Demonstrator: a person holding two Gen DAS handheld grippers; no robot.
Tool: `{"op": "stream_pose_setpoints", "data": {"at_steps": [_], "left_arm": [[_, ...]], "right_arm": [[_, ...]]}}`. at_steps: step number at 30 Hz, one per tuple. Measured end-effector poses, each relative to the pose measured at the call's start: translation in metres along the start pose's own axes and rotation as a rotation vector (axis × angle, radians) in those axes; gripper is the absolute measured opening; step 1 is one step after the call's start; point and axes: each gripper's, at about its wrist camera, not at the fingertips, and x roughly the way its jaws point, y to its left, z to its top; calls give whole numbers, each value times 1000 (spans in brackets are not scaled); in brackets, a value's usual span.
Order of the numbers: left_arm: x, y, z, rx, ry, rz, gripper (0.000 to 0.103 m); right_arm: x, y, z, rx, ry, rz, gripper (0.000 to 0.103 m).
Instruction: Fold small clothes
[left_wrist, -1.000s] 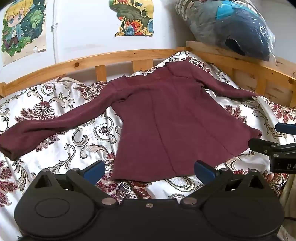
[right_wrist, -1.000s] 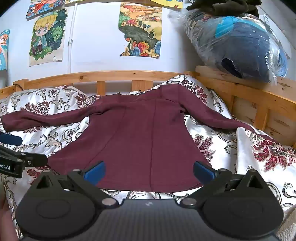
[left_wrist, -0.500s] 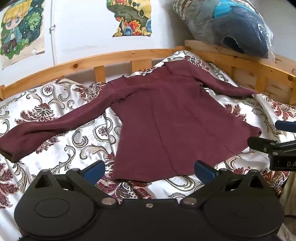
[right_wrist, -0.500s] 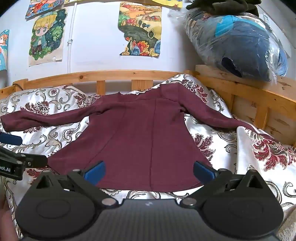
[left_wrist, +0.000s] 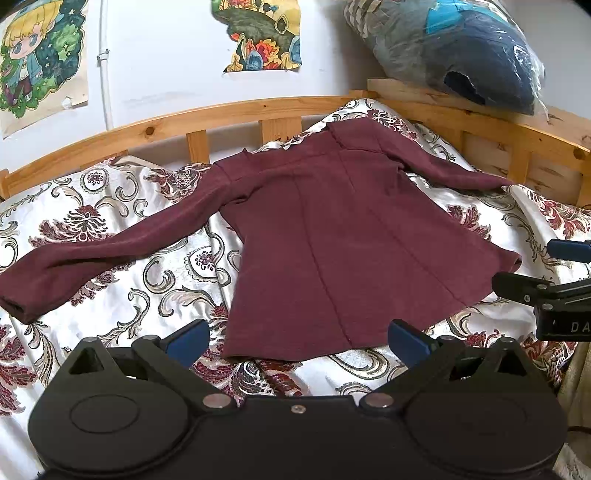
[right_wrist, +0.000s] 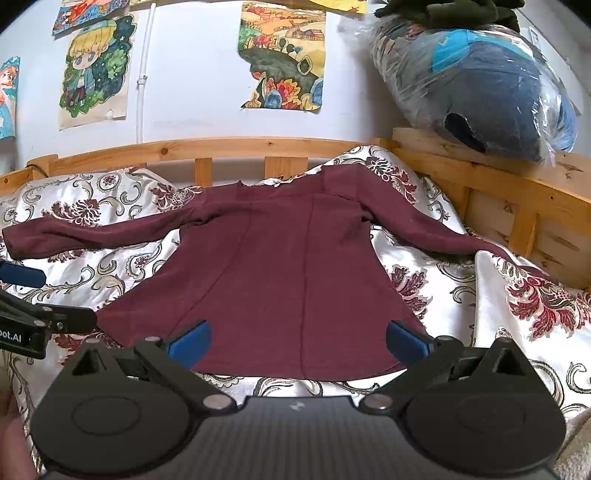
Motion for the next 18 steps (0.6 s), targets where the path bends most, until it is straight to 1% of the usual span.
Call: {"op": "stream_pose_setpoints", "data": {"at_steps": [18], "left_arm": [[0, -1, 0, 4, 1, -2, 102]], "right_arm": [[0, 0, 1, 2, 2, 1, 103]]}}
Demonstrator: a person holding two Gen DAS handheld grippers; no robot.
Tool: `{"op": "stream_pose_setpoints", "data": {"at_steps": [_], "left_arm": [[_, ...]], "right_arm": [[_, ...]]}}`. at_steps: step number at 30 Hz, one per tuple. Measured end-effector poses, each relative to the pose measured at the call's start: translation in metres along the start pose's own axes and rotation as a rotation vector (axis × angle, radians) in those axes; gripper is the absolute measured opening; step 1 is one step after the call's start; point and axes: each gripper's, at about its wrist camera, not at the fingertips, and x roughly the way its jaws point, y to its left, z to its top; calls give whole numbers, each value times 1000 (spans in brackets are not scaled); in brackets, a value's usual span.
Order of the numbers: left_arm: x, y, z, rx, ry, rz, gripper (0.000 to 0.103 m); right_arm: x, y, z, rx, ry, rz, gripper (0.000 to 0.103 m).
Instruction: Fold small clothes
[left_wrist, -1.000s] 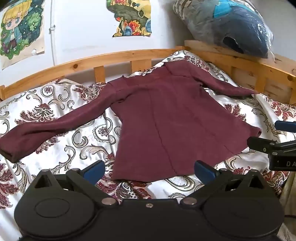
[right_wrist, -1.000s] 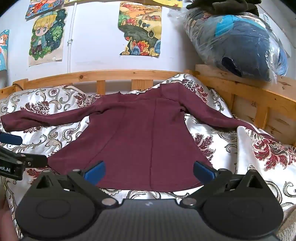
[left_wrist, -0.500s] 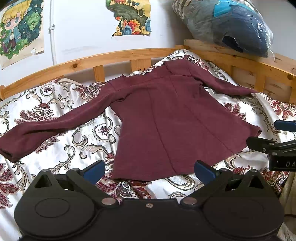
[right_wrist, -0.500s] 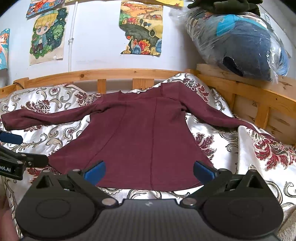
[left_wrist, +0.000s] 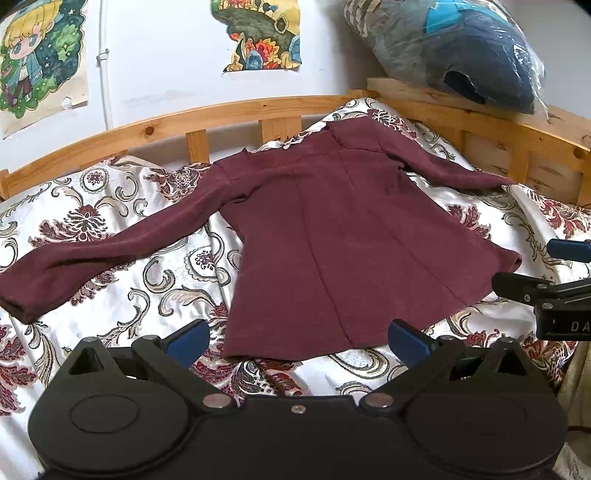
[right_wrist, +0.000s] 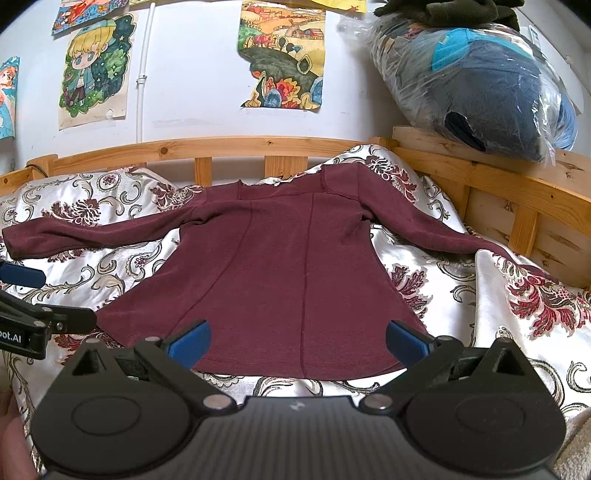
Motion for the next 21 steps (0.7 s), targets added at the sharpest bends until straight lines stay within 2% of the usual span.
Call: {"op": "stream_pose_setpoints", "data": {"at_steps": [21], "left_arm": [[0, 0, 0, 1, 1, 0, 102]], "right_arm": [[1, -1, -1, 3, 6, 1, 103]]}}
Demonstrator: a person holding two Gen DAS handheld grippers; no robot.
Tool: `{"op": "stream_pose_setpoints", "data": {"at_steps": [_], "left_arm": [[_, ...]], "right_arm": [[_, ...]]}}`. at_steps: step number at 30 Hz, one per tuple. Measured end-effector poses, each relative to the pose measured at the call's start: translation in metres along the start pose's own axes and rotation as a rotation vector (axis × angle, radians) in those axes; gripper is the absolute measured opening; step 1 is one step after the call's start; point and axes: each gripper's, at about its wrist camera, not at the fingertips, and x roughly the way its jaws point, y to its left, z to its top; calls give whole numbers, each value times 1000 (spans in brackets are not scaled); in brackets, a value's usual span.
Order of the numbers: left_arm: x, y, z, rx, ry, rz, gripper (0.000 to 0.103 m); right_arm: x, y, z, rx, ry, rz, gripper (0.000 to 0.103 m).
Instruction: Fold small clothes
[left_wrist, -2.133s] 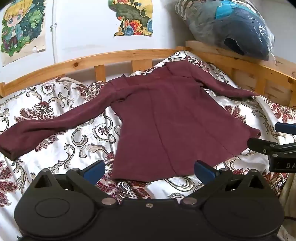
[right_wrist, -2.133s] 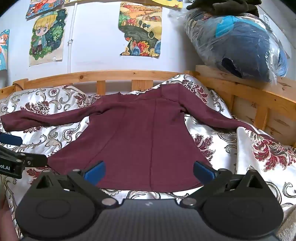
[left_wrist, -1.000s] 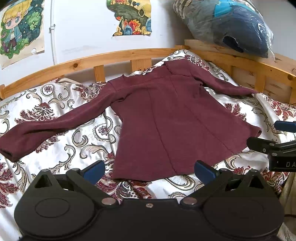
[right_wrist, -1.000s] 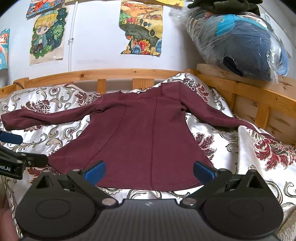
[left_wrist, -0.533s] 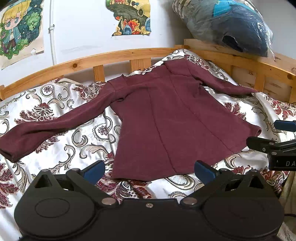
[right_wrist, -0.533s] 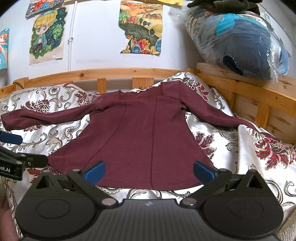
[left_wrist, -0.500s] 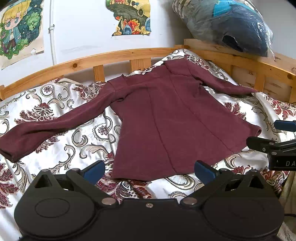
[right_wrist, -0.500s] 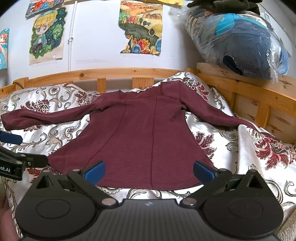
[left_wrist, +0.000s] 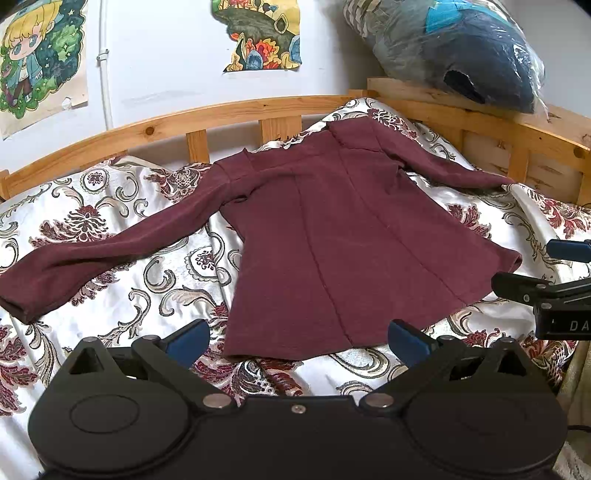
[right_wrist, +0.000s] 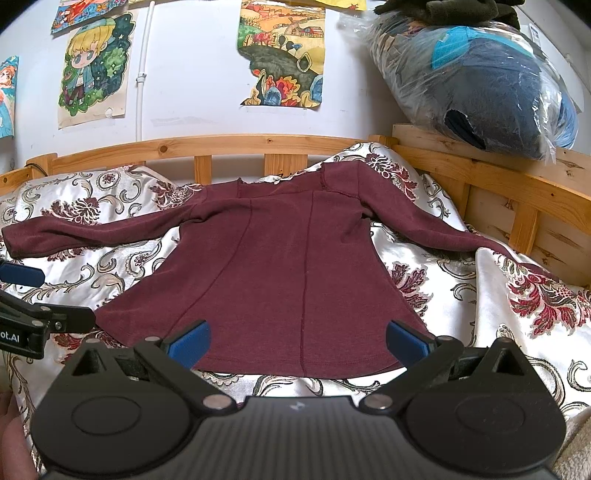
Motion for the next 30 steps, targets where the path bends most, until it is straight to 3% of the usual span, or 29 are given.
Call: {"op": "stream_pose_setpoints", "data": {"at_steps": [16, 24, 30], "left_arm": [[1, -1, -2, 0, 7, -3, 102], [7, 1, -4, 2, 39, -18, 102], [19, 2, -4, -15, 102, -29, 102]], "right_arm": [[1, 0, -2, 0, 3, -1, 103], [3, -1, -2, 8, 18, -1, 103], [10, -4, -1, 21, 78, -6, 103]]}}
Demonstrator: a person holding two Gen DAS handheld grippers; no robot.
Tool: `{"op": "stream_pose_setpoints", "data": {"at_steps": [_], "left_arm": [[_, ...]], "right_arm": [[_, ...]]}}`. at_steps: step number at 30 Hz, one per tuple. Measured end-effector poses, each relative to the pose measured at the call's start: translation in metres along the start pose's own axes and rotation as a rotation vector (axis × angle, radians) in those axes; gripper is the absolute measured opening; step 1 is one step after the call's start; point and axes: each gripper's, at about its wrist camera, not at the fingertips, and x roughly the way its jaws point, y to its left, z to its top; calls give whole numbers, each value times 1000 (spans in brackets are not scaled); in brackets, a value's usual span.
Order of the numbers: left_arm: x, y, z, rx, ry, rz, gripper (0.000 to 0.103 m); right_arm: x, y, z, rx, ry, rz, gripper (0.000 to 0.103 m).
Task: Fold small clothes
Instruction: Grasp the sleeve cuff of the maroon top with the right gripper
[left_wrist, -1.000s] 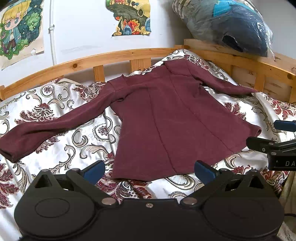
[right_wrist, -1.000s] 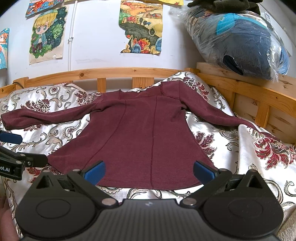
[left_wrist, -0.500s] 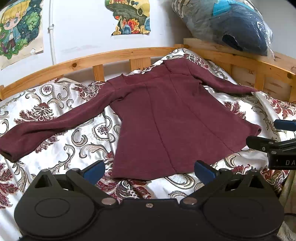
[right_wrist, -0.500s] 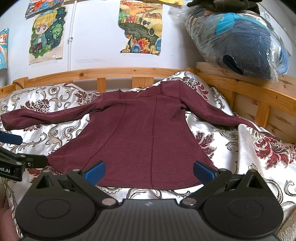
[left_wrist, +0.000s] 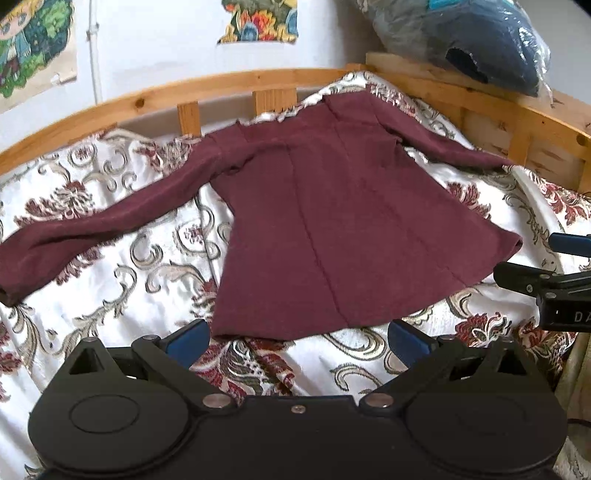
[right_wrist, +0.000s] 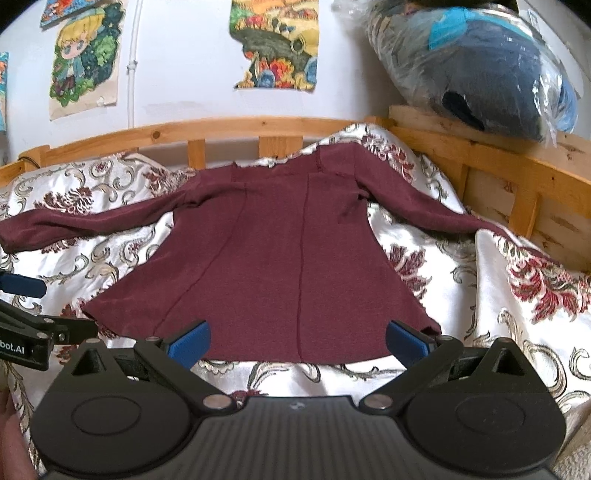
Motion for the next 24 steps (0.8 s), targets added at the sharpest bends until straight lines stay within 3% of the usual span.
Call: {"op": "stream_pose_setpoints", "data": {"at_steps": [6, 13, 24], "left_arm": [[15, 13, 13, -76, 68, 26, 102], [31, 31, 47, -192, 123, 80, 102], [62, 24, 69, -239, 146, 100, 102]], "right_arm": [[8, -9, 2, 47, 76, 1, 103], [19, -22, 11, 70, 164, -99, 103], [31, -61, 37, 141, 178, -193, 103]]}}
